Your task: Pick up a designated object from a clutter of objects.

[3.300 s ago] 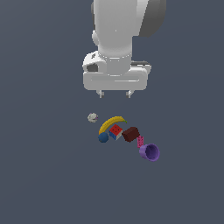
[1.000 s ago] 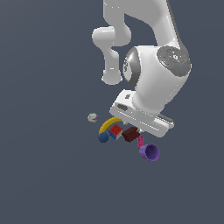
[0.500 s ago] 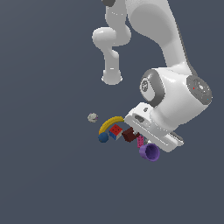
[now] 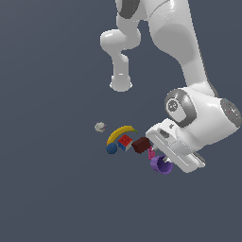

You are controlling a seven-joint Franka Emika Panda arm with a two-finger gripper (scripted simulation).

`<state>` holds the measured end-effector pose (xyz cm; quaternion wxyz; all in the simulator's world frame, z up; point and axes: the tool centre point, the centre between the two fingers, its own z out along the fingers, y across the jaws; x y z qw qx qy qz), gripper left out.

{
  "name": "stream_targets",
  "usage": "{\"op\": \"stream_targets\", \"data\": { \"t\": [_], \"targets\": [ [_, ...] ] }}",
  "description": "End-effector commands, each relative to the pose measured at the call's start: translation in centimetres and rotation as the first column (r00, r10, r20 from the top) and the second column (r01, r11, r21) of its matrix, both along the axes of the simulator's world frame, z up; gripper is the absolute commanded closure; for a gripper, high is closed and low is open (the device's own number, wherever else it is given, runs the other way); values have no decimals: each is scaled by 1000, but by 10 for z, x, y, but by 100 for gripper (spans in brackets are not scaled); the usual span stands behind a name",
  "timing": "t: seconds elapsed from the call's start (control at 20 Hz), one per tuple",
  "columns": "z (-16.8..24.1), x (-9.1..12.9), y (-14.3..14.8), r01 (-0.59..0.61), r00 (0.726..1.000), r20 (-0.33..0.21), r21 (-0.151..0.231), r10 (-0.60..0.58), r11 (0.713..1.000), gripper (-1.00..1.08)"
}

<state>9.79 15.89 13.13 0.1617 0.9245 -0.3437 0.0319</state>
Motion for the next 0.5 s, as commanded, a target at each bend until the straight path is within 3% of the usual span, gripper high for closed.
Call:
{"op": "stream_targets", "data": {
  "t": [0.0, 0.45],
  "targets": [
    [-6, 2, 6, 16, 1000, 13, -17, -16, 1000, -20],
    [-13, 2, 13, 31, 999, 28, -36, -30, 999, -20]
  ]
}}
